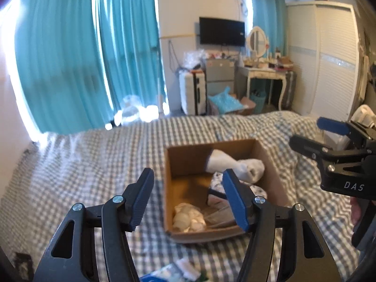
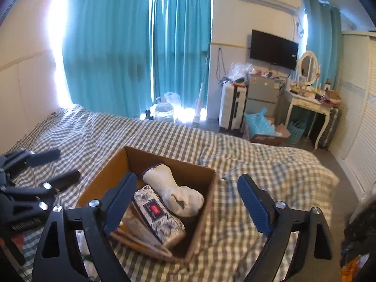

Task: Organize soft objects
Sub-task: 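Grasp the green-tied white socks with the right tool while the left tool grasps the blue tissue pack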

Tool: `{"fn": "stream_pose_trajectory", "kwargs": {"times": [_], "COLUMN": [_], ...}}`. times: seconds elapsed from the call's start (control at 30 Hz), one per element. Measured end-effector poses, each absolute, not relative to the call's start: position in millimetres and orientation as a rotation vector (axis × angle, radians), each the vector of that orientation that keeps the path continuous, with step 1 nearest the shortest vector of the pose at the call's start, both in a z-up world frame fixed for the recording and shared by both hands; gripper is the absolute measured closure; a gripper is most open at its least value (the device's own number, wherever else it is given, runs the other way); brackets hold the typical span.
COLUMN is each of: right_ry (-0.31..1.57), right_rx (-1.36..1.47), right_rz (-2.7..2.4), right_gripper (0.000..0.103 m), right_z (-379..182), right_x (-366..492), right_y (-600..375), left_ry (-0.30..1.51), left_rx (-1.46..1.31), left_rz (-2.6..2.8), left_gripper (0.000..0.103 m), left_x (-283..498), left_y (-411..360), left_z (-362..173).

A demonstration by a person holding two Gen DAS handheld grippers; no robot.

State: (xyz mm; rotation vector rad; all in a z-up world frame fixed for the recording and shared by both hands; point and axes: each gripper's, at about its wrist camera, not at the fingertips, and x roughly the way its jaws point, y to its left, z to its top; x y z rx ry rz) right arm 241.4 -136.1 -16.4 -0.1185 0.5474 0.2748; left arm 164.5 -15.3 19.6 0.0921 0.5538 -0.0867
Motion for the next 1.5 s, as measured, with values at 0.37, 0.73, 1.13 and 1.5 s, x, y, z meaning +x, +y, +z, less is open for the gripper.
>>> {"fn": "stream_pose_trajectory", "kwargs": {"times": [0.37,0.73,1.13,1.5], "right_ry": [0.482,0.622,0.857,0.925], "right_rx": [-0.159,-0.143,-0.202,-0.159], "right_rz": [0.236,0.373,0.502,0.591], "right_gripper": [0.0,0.004,0.035,0.076], "right_z": [44.7,-17.2,-164.5,-193.2], "right_x": [141.3,108.7,145.8,159.2], "right_y": [-134.6,-81.4,-11.6,9.9], "left_ry": [0.434,0.604,0.79,0.839], "left_rx": [0.091,-0.049,-0.1,-0.083], "left_rz": [-0.065,0.032,0.12,0.095], "left_gripper": [0.02,0.017,0.017,0.017], "left_x": [74.9,70.7,92.1,92.1], "left_y": [28.7,71.2,90.6,83.4], "left_z": [75.5,-29.7,-129.9,-138.4]}}
